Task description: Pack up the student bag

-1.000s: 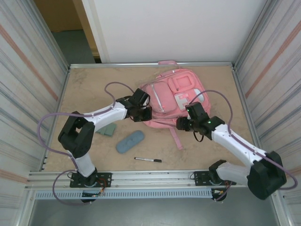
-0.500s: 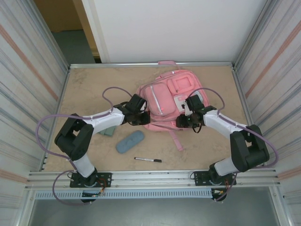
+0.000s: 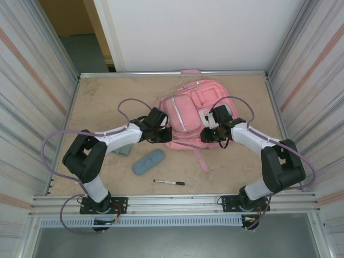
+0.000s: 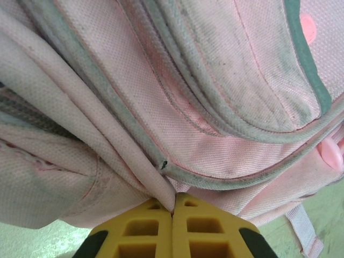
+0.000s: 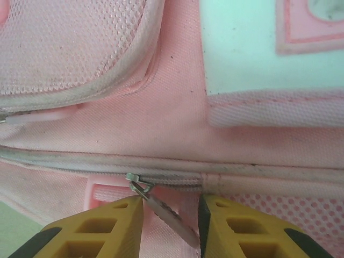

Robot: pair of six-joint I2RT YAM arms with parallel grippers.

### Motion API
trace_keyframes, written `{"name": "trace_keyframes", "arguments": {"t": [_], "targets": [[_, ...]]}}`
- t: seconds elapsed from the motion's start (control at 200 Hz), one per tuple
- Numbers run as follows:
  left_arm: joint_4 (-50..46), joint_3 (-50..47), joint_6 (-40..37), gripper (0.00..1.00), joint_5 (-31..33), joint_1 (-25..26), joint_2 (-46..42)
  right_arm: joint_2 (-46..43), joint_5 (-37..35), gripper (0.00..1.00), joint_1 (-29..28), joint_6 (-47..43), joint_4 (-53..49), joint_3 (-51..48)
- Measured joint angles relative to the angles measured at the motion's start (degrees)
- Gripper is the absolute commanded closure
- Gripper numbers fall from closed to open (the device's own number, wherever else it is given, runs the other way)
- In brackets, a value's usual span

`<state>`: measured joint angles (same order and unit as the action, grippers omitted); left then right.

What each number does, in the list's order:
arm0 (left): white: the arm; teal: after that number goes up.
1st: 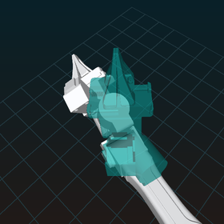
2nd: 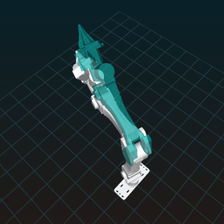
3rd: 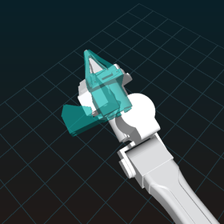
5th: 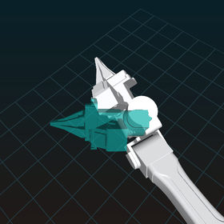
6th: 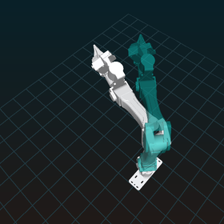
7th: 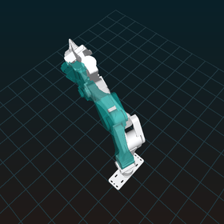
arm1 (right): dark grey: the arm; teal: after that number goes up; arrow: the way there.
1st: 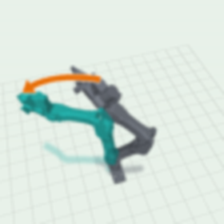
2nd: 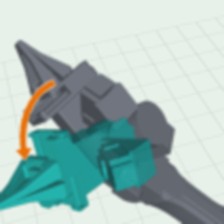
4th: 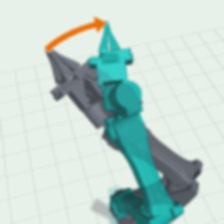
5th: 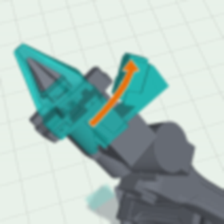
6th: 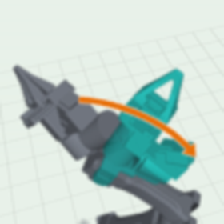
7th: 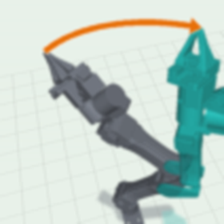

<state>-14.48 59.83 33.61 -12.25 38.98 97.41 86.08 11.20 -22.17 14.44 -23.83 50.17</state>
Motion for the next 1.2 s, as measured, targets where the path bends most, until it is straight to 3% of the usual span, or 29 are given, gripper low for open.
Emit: {"name": "trace_keyframes", "arguments": {"t": [0.256,0.436,0.857,1.198], "targets": [[-0.61,0.63,-0.85,1.0,-0.24,0.02,0.57,1.33,-0.94,0.9,-1.9,-1.73,0.04,0.79],[-1.11,1.25,-0.85,1.0,-0.59,0.04,1.27,1.14,-1.95,1.0,-2.34,-1.57,-0.55,1.07],[-1.46,2.84,-0.37,1.0,-2.82,1.36,3.23,-0.63,-6.51,1.0,-4.92,6.49,-15.34,10.19],[8.68,1.68,8.09,1.0,-5.6,3.32,6.58,2.93,-0.57,1.0,-11.34,13.29,-14.67,10.71]]}}
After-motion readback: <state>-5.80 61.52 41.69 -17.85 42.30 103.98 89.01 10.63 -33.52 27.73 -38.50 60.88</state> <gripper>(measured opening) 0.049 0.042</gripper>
